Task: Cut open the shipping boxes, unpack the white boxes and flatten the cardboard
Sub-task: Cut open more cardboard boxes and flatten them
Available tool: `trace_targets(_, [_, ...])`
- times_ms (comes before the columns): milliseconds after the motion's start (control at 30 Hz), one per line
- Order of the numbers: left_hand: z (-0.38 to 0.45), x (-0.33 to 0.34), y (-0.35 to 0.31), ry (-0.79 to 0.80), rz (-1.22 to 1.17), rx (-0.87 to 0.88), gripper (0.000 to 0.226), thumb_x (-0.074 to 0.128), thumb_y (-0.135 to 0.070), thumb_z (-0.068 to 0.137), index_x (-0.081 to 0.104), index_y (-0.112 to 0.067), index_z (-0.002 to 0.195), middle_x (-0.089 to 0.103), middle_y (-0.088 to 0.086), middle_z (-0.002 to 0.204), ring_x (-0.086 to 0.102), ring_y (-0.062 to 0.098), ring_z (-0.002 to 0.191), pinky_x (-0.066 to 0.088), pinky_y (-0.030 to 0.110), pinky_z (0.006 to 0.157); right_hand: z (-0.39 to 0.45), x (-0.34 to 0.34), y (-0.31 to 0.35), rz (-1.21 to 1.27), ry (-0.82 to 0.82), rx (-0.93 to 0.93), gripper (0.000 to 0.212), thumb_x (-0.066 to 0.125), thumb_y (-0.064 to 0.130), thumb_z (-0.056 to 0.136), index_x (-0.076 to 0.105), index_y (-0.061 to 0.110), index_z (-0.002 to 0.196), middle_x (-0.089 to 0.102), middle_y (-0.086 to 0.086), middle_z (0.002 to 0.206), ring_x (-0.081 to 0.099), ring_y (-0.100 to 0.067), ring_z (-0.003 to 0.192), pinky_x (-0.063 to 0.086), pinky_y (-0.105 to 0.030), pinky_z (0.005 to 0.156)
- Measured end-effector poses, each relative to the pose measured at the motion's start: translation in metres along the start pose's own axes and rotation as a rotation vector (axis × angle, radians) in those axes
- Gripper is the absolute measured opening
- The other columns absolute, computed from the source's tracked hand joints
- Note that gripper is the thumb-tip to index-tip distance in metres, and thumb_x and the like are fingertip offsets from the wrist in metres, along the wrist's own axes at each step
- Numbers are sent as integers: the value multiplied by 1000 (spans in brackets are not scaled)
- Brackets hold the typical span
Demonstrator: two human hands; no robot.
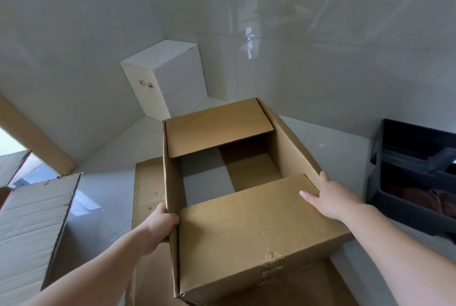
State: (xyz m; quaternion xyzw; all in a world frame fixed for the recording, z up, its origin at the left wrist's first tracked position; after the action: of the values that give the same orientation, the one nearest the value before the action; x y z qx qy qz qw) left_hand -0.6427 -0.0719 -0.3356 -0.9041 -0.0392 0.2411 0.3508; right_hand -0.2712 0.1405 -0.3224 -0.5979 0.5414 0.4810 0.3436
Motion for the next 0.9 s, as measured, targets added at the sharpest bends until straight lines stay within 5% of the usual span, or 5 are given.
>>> trace_targets(367, [6, -16, -11, -219, 286, 28, 53, 54, -21, 86, 28, -15, 131, 55, 10, 108, 60, 24, 87, 54, 35, 64, -6, 1, 5, -95, -12, -13, 94, 36, 71, 87, -6, 18, 151, 53, -9, 136, 64, -21, 94, 47, -23, 54])
trace_targets(533, [-8, 8, -70, -454, 1027, 709, 67, 34, -51, 93, 17, -21, 151, 13, 5, 159, 4, 20, 147, -2, 39, 119, -21, -11, 13, -266, -123, -42, 82, 19, 66, 92, -13, 19, 151, 6, -21, 158, 20, -37, 142, 24, -48, 113])
trace_targets(700, [1, 49, -72, -174, 1085, 622, 61, 13, -62, 94, 56, -26, 120, 66, -10, 90, 60, 10, 104, 9, 44, 119, -33, -10, 90, -145, -75, -532, 70, 18, 62, 95, 2, 26, 153, 6, 2, 161, -1, -14, 147, -3, -33, 116])
trace_targets(800, [-6, 35, -90, -242, 897, 604, 54, 22, -66, 92, 59, -29, 78, 59, -11, 69, 57, 5, 66, 52, 30, 76, -32, -10, 108, -120, 8, -508, 70, 18, 63, 95, 12, 24, 153, 17, 0, 159, 9, -17, 147, 2, -36, 118])
trace_targets(900, [-30, 14, -116, -375, 847, 712, 58, 23, -65, 92, 55, -26, 64, 56, -9, 60, 55, 7, 56, 47, 25, 53, -38, -56, 111, -11, -210, -485, 60, 23, 59, 96, 47, 22, 135, 50, -1, 134, 43, -26, 126, 29, -39, 108])
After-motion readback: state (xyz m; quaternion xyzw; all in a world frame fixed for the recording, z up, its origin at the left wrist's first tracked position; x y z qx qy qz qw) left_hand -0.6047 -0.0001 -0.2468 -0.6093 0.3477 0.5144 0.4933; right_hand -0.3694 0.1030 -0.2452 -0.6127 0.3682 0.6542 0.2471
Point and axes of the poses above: each hand's wrist, its own z-axis towards the middle knuckle, its own x-axis out of the palm, y = z × x, the point moved 9 cm from there along z, towards the middle knuckle
